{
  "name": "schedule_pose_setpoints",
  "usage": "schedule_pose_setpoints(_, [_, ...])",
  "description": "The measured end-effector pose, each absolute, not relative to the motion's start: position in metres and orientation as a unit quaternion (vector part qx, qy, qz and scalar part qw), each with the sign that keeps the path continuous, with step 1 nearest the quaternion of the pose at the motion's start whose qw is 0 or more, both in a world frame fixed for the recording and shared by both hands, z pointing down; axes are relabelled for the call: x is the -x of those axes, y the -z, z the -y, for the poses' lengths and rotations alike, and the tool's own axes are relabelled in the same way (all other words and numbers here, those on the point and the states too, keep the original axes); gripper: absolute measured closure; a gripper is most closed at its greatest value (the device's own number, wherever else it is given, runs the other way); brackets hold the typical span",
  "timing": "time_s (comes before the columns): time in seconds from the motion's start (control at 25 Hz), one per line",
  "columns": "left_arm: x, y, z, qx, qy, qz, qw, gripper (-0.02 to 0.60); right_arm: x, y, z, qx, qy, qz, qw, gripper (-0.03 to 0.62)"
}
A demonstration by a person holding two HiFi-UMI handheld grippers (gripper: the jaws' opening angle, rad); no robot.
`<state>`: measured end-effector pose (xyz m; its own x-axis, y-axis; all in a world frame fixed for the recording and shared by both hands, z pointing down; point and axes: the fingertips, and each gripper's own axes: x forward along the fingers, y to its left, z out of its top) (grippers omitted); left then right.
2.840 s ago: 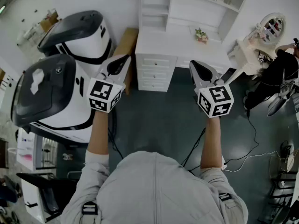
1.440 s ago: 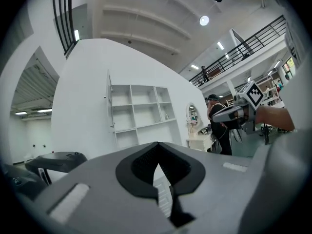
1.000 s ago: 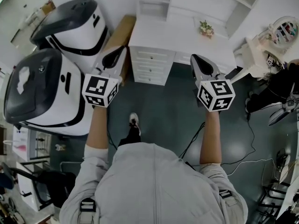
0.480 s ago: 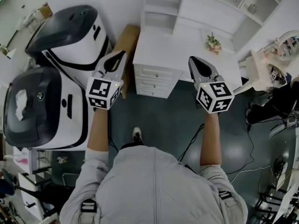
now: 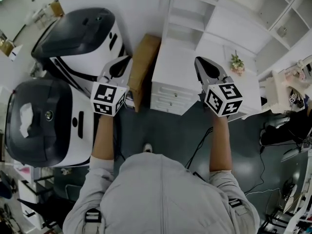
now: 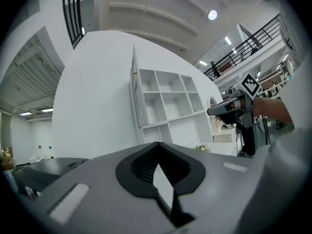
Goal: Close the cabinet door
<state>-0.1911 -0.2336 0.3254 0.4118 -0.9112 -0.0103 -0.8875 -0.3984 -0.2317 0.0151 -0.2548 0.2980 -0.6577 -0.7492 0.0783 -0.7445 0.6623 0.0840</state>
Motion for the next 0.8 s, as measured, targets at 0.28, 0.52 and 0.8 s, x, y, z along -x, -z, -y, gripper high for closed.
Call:
schedule_pose_setpoints(0.28, [0.238,-0.327,0.265,0.832,0.071,-0.541,0.102,0.561,0.046,-0.285,0.303,-0.387,0.031,0.921,0.039,0.559])
schedule_pose_setpoints(0.52, [0.258,-0.329,0.277,0.825,0.066,-0.552,0.099,0.561,0.083,-0.269,0.336,-0.364,0.04,0.93,0.025,0.536])
schedule_pose_setpoints(0.8, [0.283,-0.341,0.298,0.805,0.059,-0.585,0.082,0.561,0.125,-0.261,0.378,-0.323,0.049,0.945,0.018,0.501])
